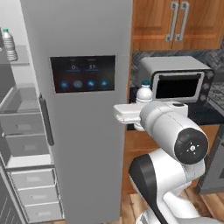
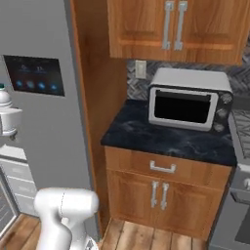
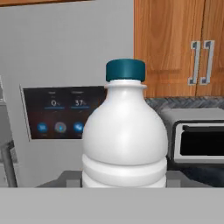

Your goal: Take the bottled waters from the counter and place them in the freezer to freeze. Close the freezer door after placing the bottles.

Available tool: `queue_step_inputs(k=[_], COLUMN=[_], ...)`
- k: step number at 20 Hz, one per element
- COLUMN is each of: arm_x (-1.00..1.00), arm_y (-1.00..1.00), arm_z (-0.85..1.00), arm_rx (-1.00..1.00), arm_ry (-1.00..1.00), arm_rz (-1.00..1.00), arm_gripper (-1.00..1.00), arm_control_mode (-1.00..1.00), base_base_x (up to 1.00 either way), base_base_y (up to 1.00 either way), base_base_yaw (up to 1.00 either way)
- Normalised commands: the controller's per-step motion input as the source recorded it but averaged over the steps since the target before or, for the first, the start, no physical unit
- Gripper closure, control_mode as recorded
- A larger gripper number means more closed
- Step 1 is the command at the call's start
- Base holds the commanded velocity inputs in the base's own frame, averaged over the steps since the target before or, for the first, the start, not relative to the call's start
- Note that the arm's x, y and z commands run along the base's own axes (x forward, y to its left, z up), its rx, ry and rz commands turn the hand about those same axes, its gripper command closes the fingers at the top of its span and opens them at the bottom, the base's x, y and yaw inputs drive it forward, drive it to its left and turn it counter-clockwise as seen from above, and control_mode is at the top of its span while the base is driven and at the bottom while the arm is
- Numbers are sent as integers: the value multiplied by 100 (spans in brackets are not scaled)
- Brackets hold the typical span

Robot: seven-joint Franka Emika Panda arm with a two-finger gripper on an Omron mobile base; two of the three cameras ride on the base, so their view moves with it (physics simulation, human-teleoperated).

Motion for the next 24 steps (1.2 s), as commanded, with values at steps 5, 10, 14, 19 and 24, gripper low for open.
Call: queue_step_inputs(k=[5,10,14,19,24], arm_x=[0,0,0,0,0], arm_y=[0,0,0,0,0], arm_z=[0,0,0,0,0], arm_rx=[0,0,0,0,0], arm_ry=[0,0,0,0,0], arm_rz=[0,0,0,0,0], arm_gripper=[100,100,100,100,100], arm_control_mode=[100,100,100,100,100], base_base_x=[1,14,11,47,48], base_base_y=[87,43,18,13,16], base_base_yaw=[6,25,26,37,28])
